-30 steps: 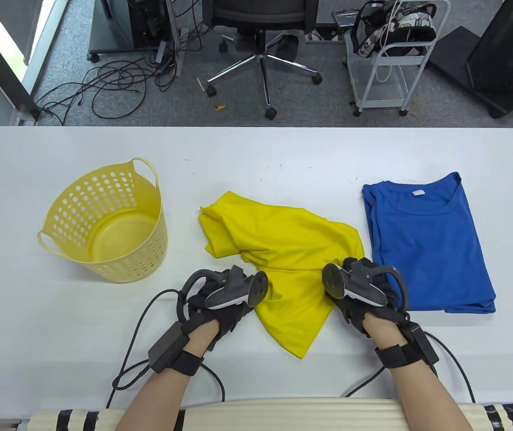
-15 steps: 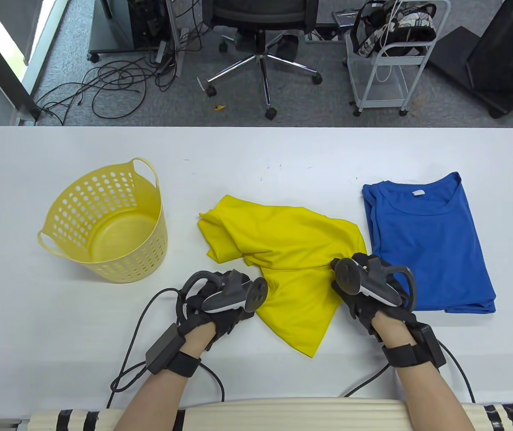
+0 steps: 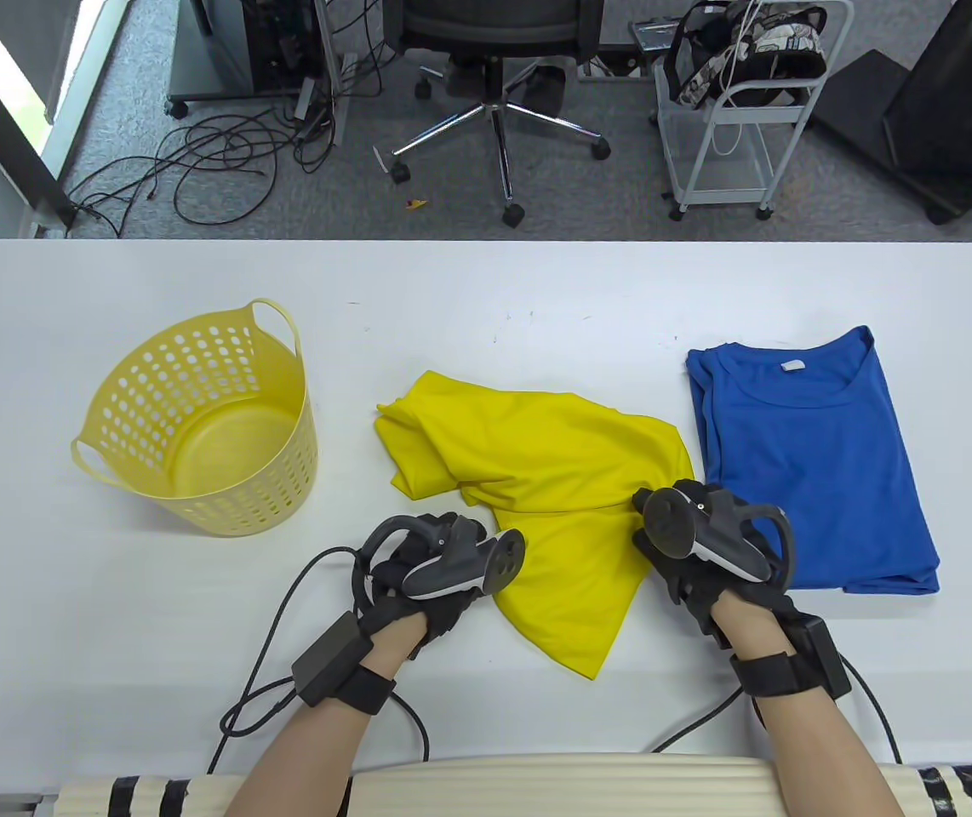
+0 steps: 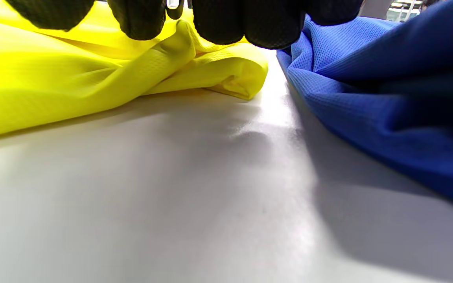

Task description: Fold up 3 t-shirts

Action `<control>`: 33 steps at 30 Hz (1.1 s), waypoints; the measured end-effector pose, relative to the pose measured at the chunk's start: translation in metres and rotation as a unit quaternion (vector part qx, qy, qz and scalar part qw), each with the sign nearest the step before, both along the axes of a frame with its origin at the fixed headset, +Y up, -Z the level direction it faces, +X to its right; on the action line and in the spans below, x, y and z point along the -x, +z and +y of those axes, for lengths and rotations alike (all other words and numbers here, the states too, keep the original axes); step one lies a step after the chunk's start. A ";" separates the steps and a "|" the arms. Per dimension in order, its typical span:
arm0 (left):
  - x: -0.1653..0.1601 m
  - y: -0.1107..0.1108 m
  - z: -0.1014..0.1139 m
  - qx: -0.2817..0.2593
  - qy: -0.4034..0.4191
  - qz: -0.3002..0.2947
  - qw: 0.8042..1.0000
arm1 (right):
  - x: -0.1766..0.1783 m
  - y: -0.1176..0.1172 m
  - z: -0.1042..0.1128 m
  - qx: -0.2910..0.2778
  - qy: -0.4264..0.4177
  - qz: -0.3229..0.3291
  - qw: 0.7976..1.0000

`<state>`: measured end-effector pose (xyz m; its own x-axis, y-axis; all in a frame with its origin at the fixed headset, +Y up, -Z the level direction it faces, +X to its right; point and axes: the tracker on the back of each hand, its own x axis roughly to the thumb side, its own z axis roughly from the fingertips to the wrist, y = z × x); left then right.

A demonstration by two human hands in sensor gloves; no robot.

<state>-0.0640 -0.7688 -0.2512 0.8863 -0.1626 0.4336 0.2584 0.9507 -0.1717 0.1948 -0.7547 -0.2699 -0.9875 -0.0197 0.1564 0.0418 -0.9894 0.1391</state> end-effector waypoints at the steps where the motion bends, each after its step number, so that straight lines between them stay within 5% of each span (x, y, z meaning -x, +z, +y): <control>1: 0.000 0.000 0.000 -0.001 0.004 -0.003 1.000 | 0.000 0.000 0.000 0.001 -0.001 -0.001 1.000; 11: -0.008 0.002 -0.003 -0.019 -0.015 -0.015 1.000 | -0.002 0.000 0.003 -0.009 -0.034 0.010 0.999; 16: 0.002 -0.006 0.015 0.011 0.032 0.003 0.999 | -0.004 0.003 0.010 -0.012 -0.072 0.024 0.997; 27: 0.002 -0.036 0.141 -0.089 0.086 0.082 0.989 | 0.027 0.026 0.019 -0.002 -0.103 0.129 0.986; 33: -0.013 -0.037 0.178 -0.104 0.114 0.076 0.985 | 0.058 0.011 0.000 -0.008 0.054 0.126 0.991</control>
